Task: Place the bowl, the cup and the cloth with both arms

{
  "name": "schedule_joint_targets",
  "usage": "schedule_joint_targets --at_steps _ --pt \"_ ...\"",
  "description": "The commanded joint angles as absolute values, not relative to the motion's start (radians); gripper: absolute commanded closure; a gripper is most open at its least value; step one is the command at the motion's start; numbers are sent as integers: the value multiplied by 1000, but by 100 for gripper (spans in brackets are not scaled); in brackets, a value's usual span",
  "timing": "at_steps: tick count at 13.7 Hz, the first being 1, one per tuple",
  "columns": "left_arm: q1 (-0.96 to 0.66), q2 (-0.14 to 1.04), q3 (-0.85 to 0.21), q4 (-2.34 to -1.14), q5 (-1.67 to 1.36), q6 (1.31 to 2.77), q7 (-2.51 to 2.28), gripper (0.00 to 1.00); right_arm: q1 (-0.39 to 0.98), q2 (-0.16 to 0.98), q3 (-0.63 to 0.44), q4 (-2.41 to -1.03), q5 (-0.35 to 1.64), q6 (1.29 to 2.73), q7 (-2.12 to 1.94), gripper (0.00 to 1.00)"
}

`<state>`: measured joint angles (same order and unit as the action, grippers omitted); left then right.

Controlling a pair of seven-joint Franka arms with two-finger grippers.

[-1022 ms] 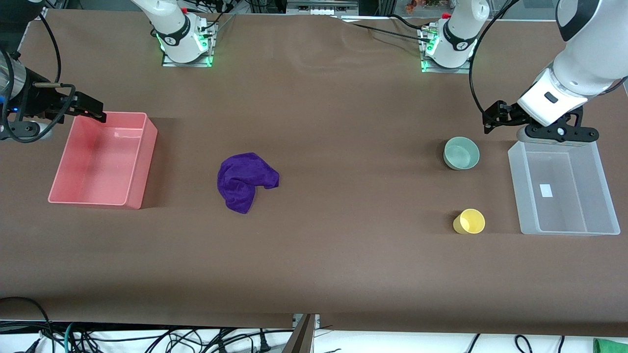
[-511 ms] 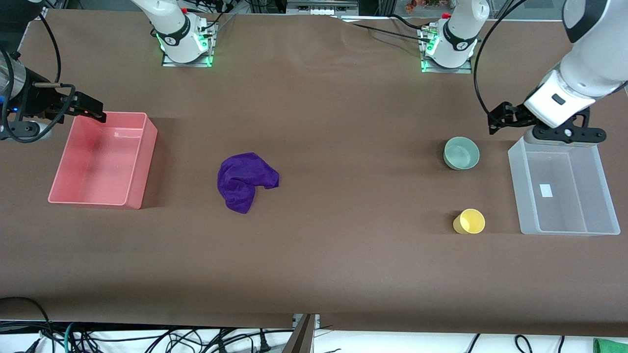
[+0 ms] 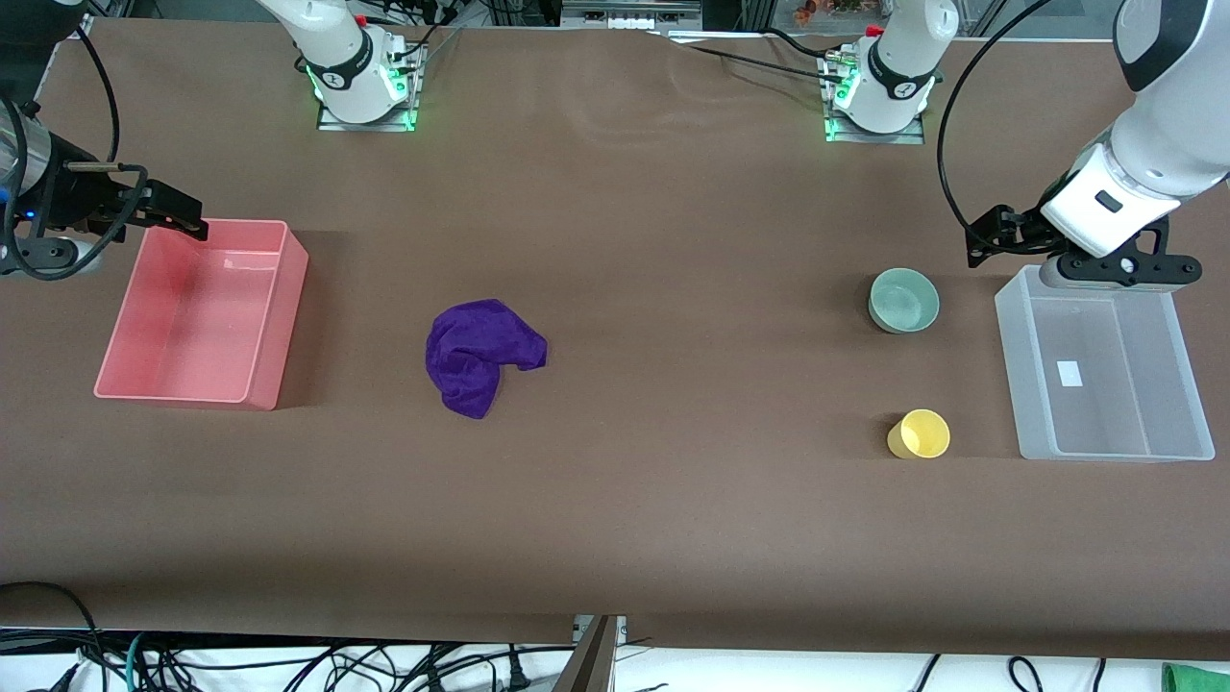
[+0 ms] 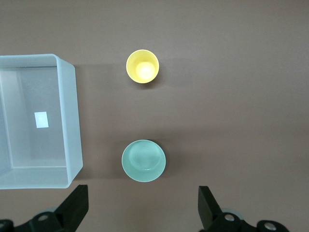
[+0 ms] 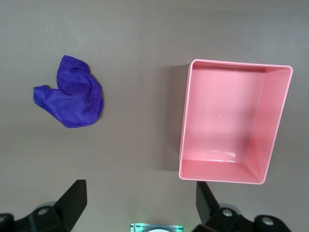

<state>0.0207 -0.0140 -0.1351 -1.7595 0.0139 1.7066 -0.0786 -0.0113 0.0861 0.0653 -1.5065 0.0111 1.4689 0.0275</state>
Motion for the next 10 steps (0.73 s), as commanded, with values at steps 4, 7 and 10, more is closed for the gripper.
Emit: schedule_joint_targets --at_steps 4,7,10 --pt "23 34 -140 -1717 38 1693 -80 0 -20 92 69 -1489 18 1466 15 0" --pt "38 75 -132 -1687 38 1695 -77 0 -18 92 71 -1489 20 1466 15 0" --pt "61 104 -130 -1690 38 1684 -33 0 -17 94 72 -1489 20 1466 17 0"
